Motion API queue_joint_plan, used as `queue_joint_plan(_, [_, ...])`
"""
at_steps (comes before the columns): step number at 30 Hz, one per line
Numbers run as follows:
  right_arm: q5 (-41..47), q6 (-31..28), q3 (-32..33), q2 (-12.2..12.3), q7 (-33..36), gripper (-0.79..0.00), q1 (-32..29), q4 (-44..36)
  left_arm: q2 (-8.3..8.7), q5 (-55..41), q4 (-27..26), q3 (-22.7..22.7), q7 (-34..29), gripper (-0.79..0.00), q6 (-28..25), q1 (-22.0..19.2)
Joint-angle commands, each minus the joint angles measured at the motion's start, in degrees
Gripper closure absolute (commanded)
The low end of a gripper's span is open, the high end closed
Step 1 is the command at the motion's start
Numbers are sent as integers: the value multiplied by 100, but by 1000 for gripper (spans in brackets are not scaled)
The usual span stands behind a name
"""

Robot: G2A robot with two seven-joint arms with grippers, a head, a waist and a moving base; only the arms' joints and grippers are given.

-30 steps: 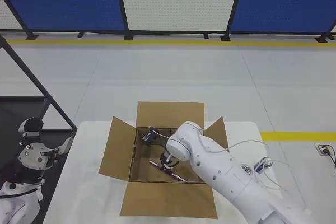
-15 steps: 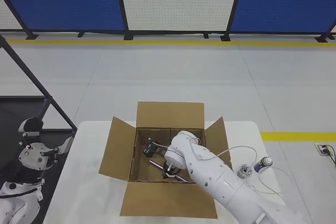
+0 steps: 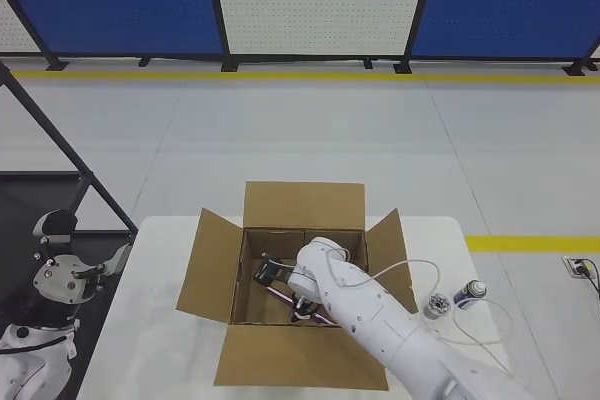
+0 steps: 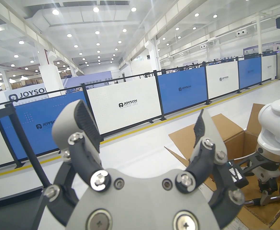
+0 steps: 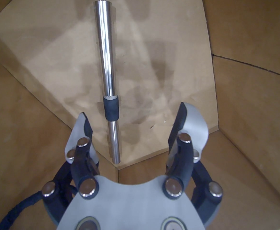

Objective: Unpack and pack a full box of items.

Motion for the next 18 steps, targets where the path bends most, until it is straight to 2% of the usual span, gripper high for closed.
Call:
queue_joint_plan(1, [-23,-6,-22,-58,-3,-576,31,123,0,0,0,0,0,-785,0,0])
queue_joint_plan(3, [-29,-31,-39,-120,-27,-523,54,231,0,0,0,0,0,-785,0,0])
queue_joint_plan(18, [-42,-583,-94,-476,-173,-431,223,964,0,0,0,0,0,-785,0,0])
